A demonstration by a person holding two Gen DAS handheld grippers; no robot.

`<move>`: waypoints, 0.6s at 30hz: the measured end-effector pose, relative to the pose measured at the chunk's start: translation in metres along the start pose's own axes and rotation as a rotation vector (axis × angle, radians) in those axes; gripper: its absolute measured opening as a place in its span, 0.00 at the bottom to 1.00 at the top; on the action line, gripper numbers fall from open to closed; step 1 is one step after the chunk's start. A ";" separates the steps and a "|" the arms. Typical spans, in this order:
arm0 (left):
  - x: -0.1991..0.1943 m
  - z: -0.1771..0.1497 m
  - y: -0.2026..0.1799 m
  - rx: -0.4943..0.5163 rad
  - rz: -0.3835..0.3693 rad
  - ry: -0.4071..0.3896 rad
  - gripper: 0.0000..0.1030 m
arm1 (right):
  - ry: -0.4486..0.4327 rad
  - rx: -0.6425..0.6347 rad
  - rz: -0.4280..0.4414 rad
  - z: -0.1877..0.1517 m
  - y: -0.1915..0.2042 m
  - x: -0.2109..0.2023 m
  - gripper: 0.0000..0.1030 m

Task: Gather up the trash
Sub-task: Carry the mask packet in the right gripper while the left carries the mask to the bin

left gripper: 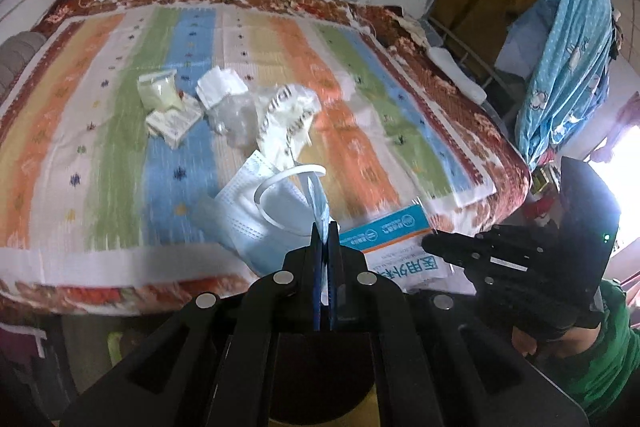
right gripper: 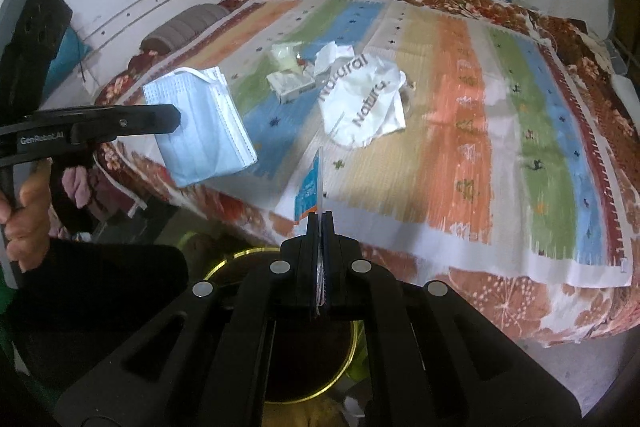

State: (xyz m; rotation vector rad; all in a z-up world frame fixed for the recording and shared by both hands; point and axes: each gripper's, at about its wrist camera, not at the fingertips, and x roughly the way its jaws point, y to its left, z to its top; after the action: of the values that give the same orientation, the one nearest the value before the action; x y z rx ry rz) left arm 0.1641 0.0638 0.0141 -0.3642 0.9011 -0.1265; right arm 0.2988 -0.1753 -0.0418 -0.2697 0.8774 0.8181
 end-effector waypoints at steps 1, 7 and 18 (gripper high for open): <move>0.002 -0.004 -0.001 -0.005 0.002 0.010 0.01 | 0.008 0.005 0.001 -0.004 0.001 0.000 0.01; 0.011 -0.027 -0.004 -0.016 0.098 0.099 0.01 | 0.044 0.013 -0.024 -0.024 0.007 0.004 0.01; 0.056 -0.059 0.002 -0.107 0.079 0.310 0.01 | 0.176 0.078 0.015 -0.048 0.008 0.034 0.01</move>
State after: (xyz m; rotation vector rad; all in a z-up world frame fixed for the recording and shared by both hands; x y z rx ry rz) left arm 0.1520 0.0362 -0.0616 -0.4150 1.2307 -0.0626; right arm 0.2780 -0.1769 -0.0971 -0.2700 1.0751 0.7804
